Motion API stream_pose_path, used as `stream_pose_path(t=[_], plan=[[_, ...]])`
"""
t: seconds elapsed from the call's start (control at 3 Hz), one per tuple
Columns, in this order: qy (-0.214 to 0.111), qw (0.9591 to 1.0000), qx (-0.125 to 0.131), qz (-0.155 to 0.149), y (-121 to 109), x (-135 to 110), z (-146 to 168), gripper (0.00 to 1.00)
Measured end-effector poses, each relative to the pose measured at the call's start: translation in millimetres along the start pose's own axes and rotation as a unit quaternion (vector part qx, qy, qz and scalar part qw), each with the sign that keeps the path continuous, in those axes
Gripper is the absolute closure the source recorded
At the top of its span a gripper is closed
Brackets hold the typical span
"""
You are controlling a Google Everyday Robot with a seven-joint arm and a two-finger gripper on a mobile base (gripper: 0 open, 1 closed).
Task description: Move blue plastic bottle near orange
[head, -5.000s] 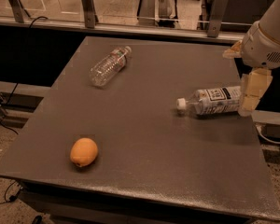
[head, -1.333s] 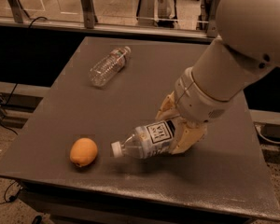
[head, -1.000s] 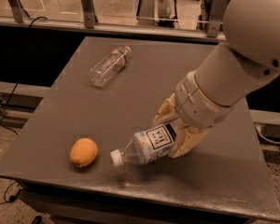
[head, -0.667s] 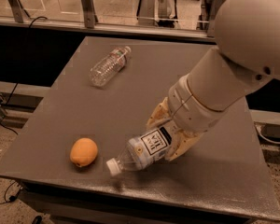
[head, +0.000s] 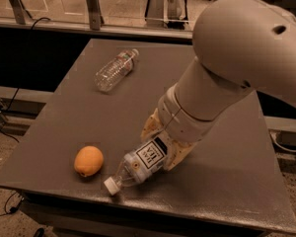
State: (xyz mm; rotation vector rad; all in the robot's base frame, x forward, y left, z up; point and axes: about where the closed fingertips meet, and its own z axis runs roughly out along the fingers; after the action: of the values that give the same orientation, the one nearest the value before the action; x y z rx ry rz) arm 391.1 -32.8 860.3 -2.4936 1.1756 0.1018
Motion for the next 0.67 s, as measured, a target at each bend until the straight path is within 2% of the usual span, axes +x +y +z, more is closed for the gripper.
stream_pose_path(t=[0.33, 0.67], plan=[[0.008, 0.9996, -0.004, -0.026, -6.2, -6.7, 3.7, 1.0], [0.011, 0.9992, -0.012, -0.036, -11.7, -11.7, 9.7, 0.82]])
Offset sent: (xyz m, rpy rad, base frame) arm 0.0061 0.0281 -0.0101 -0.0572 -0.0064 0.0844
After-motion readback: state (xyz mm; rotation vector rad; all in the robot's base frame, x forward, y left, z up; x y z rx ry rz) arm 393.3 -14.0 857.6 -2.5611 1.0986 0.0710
